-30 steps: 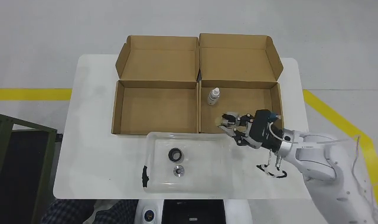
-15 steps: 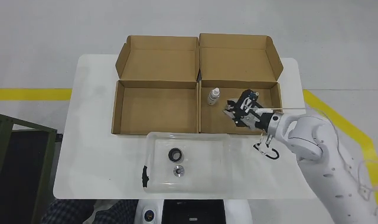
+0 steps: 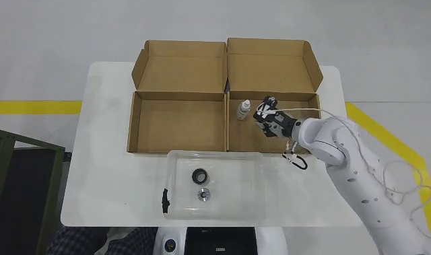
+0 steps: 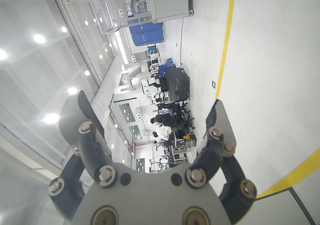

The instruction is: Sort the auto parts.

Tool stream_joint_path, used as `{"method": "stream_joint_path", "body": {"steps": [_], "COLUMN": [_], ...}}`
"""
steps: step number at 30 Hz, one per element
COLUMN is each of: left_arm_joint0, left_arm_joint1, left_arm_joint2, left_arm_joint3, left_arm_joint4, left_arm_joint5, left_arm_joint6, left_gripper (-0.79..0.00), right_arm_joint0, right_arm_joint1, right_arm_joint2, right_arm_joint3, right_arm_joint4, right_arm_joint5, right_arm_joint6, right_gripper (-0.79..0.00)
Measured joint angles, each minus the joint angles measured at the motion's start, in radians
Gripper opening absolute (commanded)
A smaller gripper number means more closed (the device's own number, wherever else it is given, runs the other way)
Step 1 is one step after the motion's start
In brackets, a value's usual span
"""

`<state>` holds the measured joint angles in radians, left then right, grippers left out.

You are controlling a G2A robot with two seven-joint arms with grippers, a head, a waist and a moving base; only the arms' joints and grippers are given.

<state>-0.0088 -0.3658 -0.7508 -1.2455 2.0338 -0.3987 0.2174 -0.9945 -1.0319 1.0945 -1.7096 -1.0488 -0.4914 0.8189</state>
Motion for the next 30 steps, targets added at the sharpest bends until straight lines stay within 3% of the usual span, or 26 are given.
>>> {"method": "stream_joint_path", "body": {"steps": [3, 9, 15, 17, 19, 30], "left_arm_joint0": [0.0, 0.0, 0.0, 0.0, 0.0, 0.0], "left_arm_joint1": [0.0, 0.0, 0.0, 0.0, 0.0, 0.0], "left_arm_joint2": [0.0, 0.0, 0.0, 0.0, 0.0, 0.0], "left_arm_joint3": [0.0, 0.0, 0.0, 0.0, 0.0, 0.0], "left_arm_joint4": [0.0, 0.0, 0.0, 0.0, 0.0, 0.0], "left_arm_joint5": [0.0, 0.0, 0.0, 0.0, 0.0, 0.0], "left_arm_joint6": [0.0, 0.0, 0.0, 0.0, 0.0, 0.0], "left_gripper": [0.0, 0.0, 0.0, 0.0, 0.0, 0.0], "right_arm_joint0": [0.026, 0.058, 0.076, 0.08, 0.084, 0.04], "right_arm_joint1": [-0.008, -0.023, -0.033, -0.035, -0.038, -0.027], "right_arm_joint2": [-0.037, -0.093, -0.121, -0.128, -0.134, -0.066], "right_arm_joint3": [0.028, 0.085, 0.115, 0.121, 0.127, 0.041], "right_arm_joint4": [-0.025, -0.061, -0.074, -0.076, -0.079, -0.058], "right_arm_joint5": [0.014, 0.04, 0.046, 0.05, 0.054, 0.054], "right_arm_joint6": [0.014, 0.016, 0.013, 0.014, 0.012, -0.01], "right_gripper": [-0.779, -0.594, -0.523, -0.419, -0.169, -0.095]}}
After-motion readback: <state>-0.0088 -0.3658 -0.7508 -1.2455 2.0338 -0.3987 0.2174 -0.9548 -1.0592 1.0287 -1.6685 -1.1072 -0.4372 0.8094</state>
